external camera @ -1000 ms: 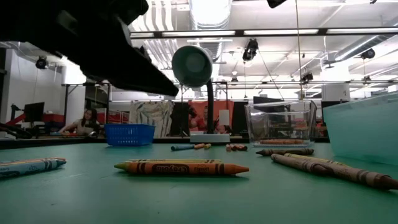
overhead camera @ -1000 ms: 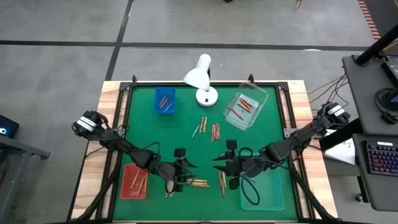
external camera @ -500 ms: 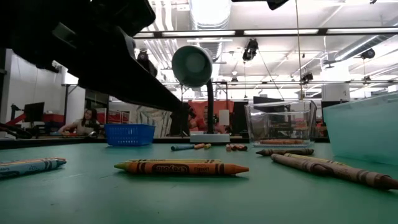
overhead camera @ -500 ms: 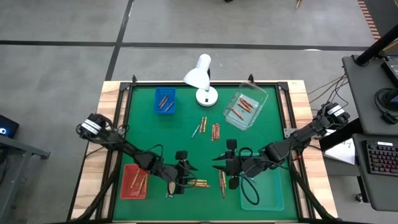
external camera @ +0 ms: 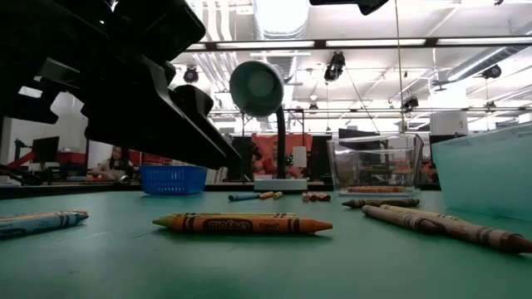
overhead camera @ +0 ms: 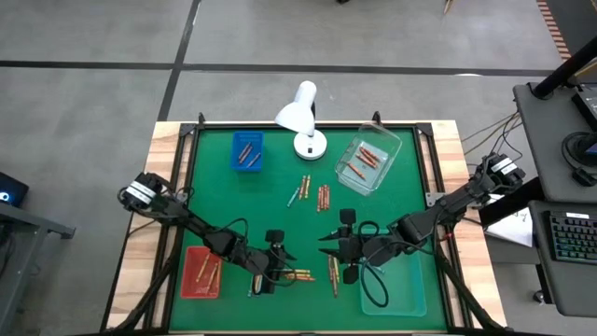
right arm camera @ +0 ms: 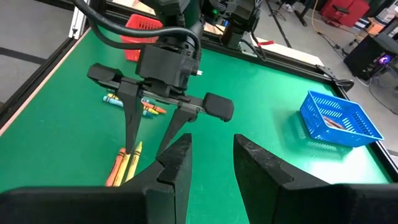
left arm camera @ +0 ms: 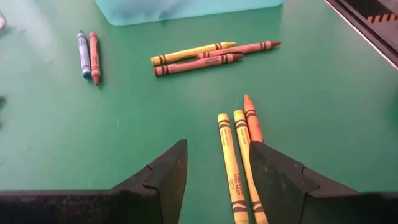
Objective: Sort crayons
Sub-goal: Put the yellow crayon into the red bin
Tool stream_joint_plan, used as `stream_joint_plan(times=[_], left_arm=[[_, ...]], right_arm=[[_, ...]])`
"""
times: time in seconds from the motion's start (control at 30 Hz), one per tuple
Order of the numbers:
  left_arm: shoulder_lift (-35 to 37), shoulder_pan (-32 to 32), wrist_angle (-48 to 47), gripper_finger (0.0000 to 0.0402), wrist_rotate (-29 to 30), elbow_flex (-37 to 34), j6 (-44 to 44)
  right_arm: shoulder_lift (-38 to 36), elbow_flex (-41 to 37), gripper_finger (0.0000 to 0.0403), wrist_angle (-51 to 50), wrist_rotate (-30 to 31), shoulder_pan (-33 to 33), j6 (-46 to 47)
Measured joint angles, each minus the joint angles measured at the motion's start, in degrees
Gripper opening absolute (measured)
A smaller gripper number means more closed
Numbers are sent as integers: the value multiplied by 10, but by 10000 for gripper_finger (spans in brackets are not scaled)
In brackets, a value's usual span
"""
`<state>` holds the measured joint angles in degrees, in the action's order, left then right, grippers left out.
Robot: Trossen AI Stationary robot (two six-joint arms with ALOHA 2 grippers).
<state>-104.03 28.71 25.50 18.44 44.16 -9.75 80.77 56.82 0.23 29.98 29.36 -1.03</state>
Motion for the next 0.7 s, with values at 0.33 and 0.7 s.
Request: stream_joint_plan(times=[0.33, 0.7], left_arm=[[-3, 0, -15, 156, 0, 0, 3], [-21, -1, -10, 156, 0, 0, -16]], right_arm=[[0, -3, 107, 0, 0, 0, 0], [0, -4, 107, 0, 0, 1, 14]])
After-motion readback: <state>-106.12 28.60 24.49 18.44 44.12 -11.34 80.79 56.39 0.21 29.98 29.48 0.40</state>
